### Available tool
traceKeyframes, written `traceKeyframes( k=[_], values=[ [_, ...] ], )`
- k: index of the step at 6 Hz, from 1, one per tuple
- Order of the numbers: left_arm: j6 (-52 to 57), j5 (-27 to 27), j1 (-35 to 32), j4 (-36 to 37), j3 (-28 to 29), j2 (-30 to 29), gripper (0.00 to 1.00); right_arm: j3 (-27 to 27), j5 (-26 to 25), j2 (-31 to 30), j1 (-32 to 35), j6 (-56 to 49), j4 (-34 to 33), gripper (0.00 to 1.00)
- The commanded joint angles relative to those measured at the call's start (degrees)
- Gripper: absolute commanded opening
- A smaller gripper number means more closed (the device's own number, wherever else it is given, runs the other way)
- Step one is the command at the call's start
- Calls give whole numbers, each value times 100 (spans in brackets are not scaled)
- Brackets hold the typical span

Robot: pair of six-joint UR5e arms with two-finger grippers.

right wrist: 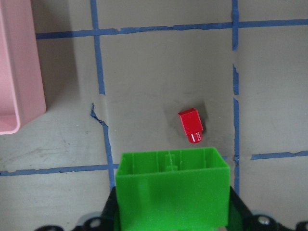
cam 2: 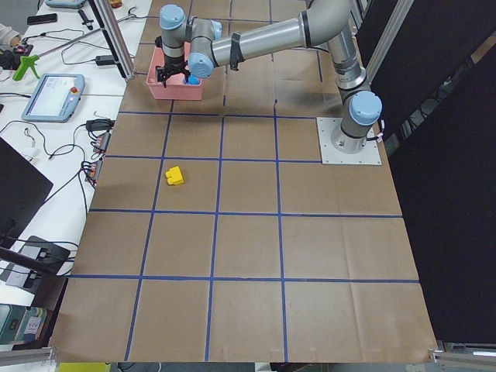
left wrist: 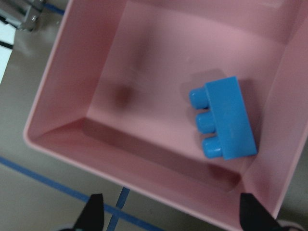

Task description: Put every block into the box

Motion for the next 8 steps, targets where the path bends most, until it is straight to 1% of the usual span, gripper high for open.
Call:
traceKeyframes(
  k=[1, 2, 3, 4, 5, 6, 7, 8],
  values=[
    [89, -2, 1069, -228, -95, -22, 99, -174, 137, 311, 707, 894, -302, 49],
    [272, 181, 1360, -98, -174, -163, 99, -663, 156, 818, 1277, 1456, -401, 50],
    [596, 174, 1554, 565, -192, -460, 99, -1251, 147, 1450, 1752, 1757, -541, 49],
    [1121, 191, 1669, 1163, -184, -741, 99, -1501, 156, 2030, 2009, 1899, -916, 50],
    [1196, 235, 1757, 1300, -201, -918, 99, -1503, 164, 2532, 2160, 1901, -1677, 53],
    [1162, 662, 1758, 1258, -192, -1059, 99, -1503, 156, 2703, 2248, 1910, -1928, 56],
    [1196, 692, 1758, 1248, -218, -1182, 99, -1503, 156, 2713, 2249, 1892, -1922, 99],
    [1205, 701, 1758, 1248, -340, -1218, 99, -1486, 156, 2678, 2249, 1901, -1905, 100]
  ],
)
